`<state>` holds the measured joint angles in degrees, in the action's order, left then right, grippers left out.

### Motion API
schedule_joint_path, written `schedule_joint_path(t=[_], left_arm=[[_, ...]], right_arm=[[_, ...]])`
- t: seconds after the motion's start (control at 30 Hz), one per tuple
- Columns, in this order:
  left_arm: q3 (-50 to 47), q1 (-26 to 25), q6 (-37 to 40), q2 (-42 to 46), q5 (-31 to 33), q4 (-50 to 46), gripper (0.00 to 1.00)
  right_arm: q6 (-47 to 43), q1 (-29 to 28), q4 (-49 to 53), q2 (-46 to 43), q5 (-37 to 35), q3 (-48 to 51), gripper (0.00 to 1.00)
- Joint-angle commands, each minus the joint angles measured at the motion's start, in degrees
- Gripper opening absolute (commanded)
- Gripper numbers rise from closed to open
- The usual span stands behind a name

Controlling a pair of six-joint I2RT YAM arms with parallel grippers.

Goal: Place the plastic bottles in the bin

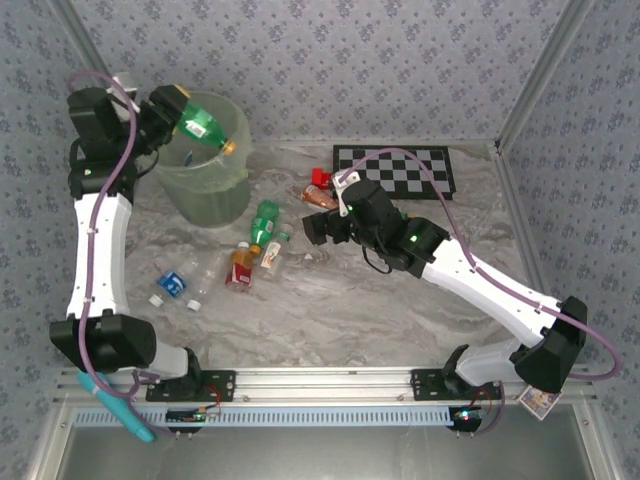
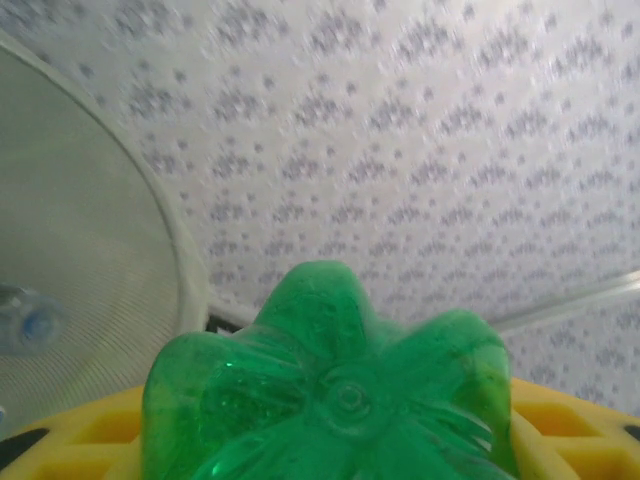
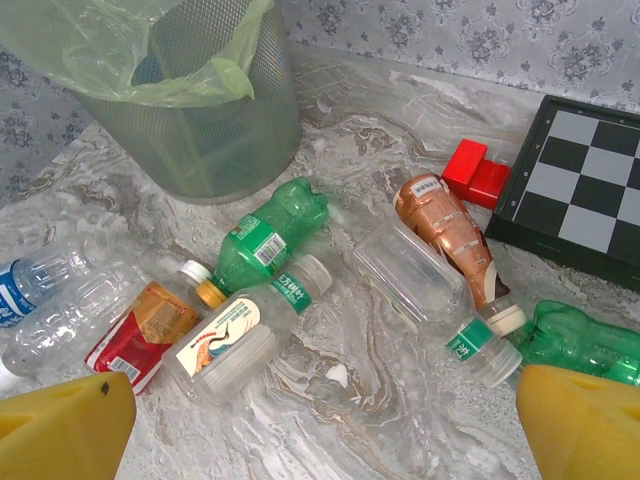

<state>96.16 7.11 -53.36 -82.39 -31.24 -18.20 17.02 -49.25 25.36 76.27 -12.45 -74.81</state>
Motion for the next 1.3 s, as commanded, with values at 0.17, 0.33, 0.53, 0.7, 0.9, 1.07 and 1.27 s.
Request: schedule_joint_path(t=[0.17, 0.33, 0.53, 0.7, 0.9, 1.07, 1.27], left_arm=[[3.4, 5.9, -6.5, -5.7, 6.5, 3.5, 0.5], [8.2, 7.3, -2.1, -9.1, 10.3, -2.2, 0.5], [8.7, 8.1, 5.2, -9.1, 13.1, -7.3, 0.5], [7.4, 7.8, 9.8, -7.8, 13.1, -9.1, 0.5], [7.7, 4.0, 19.0, -6.4, 17.0, -12.3, 0.49], [8.1, 1.1, 28.2, -5.6, 21.9, -14.4, 0.49], [6.6, -1.1, 34.6, -4.6, 26.8, -14.4, 0.5]], right_arm=[[-1.3, 0.8, 0.0, -1.6, 0.1, 0.7, 1.0], [-1.8, 1.0, 0.6, -1.8, -0.3, 0.4, 1.0], [-1.5, 1.6, 1.2, -2.4, -0.6, 1.4, 1.0], [-1.5, 2.1, 0.9, -2.0, 0.1, 1.1, 1.0], [-1.6, 2.3, 0.4, -0.6, 1.3, -0.2, 1.0], [-0.9, 2.1, 0.4, -0.7, 1.7, 0.2, 1.0], [-0.4, 1.6, 0.5, -1.0, 1.5, 0.5, 1.0]])
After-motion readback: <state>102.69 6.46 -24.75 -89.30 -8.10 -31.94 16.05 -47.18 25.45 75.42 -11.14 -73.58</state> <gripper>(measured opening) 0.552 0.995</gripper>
